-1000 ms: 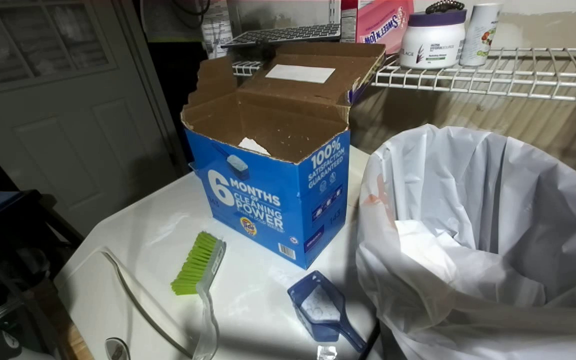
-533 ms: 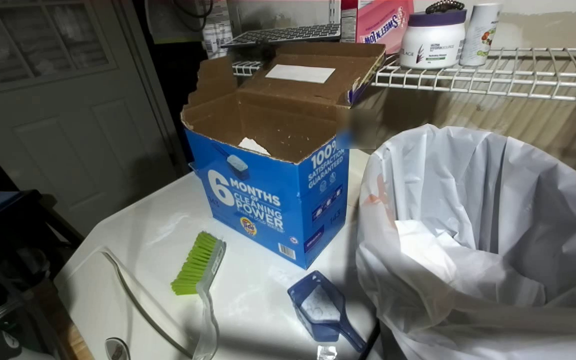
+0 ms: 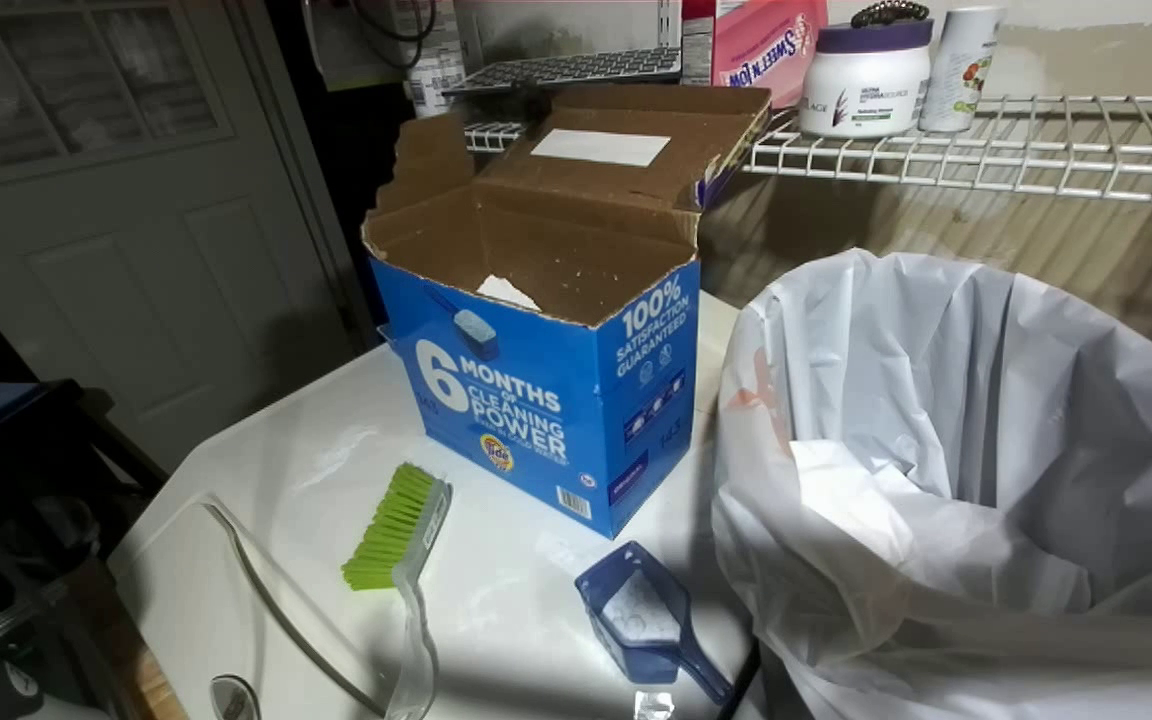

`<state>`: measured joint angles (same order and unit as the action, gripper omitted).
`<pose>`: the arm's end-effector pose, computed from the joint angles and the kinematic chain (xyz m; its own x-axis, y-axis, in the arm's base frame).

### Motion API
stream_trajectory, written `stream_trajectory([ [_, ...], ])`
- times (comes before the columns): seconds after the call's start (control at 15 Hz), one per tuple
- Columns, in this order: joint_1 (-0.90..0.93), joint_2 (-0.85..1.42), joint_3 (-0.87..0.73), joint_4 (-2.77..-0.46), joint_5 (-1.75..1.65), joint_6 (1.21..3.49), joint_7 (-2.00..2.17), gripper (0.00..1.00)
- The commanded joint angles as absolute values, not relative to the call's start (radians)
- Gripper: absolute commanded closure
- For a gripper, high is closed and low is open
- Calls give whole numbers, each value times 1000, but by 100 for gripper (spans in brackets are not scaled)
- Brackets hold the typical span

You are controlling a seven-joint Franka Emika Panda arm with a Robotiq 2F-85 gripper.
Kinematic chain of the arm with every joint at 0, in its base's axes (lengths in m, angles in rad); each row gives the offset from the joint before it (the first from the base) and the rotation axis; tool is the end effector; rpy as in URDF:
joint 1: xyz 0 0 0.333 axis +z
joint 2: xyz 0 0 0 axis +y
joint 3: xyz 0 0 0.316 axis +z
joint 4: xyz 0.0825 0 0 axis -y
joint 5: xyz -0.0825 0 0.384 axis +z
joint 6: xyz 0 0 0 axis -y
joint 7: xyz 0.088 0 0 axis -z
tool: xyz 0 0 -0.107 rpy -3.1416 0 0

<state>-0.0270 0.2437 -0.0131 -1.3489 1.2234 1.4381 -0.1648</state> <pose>0.6181 0.0872 0.6519 0.9863 0.1398 0.0879 0.1295 -0.3238 -0.9372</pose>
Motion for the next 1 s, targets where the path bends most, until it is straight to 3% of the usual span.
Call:
stream_trajectory([
  [0.0, -32, 207, -15, -1390, 1188, 1442, -151, 0],
  [0.93, -37, 209, -18, -1396, 1166, 1483, -166, 0],
])
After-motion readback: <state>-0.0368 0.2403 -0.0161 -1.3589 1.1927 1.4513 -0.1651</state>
